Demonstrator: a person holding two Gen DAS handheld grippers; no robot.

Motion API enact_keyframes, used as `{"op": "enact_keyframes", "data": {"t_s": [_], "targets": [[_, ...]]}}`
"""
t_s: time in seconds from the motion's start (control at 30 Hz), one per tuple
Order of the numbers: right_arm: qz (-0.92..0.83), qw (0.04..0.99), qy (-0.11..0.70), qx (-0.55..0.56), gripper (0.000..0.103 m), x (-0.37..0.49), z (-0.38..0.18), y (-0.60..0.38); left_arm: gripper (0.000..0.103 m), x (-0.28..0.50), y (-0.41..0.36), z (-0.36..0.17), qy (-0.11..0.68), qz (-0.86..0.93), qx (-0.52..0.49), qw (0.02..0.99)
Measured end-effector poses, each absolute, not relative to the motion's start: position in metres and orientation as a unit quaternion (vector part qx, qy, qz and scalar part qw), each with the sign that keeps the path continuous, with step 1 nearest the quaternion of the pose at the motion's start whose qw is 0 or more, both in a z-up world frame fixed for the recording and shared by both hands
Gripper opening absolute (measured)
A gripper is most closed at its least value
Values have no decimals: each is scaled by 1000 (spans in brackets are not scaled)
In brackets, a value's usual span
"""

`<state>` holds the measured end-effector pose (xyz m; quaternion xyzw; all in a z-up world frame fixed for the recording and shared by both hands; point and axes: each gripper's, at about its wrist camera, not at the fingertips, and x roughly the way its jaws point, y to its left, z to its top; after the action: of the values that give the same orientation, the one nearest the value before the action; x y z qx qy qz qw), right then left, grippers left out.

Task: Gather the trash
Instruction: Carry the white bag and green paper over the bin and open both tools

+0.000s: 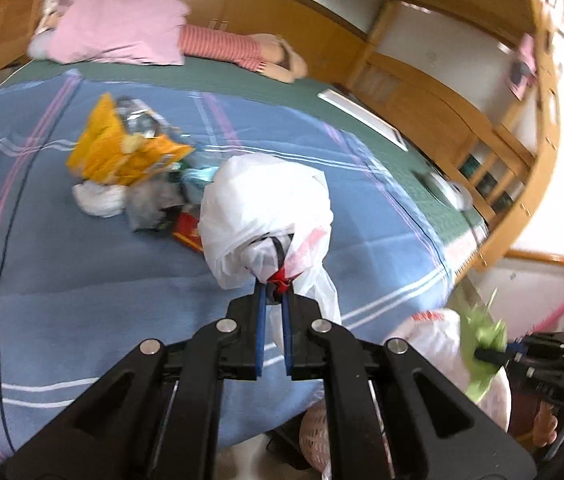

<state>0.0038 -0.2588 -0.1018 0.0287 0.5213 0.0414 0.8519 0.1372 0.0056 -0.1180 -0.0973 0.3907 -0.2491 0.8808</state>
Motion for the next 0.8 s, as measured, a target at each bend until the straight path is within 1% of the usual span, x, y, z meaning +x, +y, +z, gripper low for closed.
{"op": "enact_keyframes", "data": {"t_s": [0.03, 0.07, 0.1, 0.13, 0.27, 0.33, 0.37, 0.4, 0.43, 0.47, 0.53, 0.67, 0.77, 0.8], "targets": [[56, 845, 530, 32, 39, -2, -106, -262, 8, 135, 0, -118, 391, -262, -89, 878], [58, 848, 526, 35, 62, -9, -105, -266, 8, 131, -6, -119, 391, -275, -79, 875], [46, 857, 512, 39, 70, -13, -101, -271, 8, 129, -10, -119, 391, -286, -72, 872], [36, 869, 491, 52, 72, -16, -93, -279, 8, 125, -17, -118, 391, -305, -64, 866], [-10, 890, 431, 148, 72, -11, -71, -312, 8, 101, -55, -120, 396, -416, -30, 818], [-33, 891, 410, 191, 73, -8, -66, -328, 13, 81, -80, -124, 406, -489, -4, 772], [-42, 888, 403, 215, 73, -6, -66, -336, 30, 76, -88, -126, 412, -510, 3, 755], [-46, 885, 402, 230, 73, -6, -67, -343, 60, 67, -96, -127, 416, -534, 13, 736], [-52, 881, 403, 244, 73, -5, -70, -348, 71, 60, -100, -126, 410, -543, 25, 732], [-56, 878, 405, 247, 73, -3, -71, -350, 78, 56, -101, -125, 403, -543, 32, 736], [-64, 876, 409, 248, 73, -1, -74, -351, 80, 57, -97, -123, 393, -530, 30, 751], [-67, 875, 418, 236, 73, 6, -79, -343, 80, 94, -62, -118, 392, -421, -33, 818], [-65, 878, 419, 221, 72, 10, -81, -336, 80, 141, -24, -112, 377, -215, -35, 900], [-64, 879, 420, 218, 72, 11, -82, -333, 80, 168, -5, -111, 381, -115, -31, 917]]}}
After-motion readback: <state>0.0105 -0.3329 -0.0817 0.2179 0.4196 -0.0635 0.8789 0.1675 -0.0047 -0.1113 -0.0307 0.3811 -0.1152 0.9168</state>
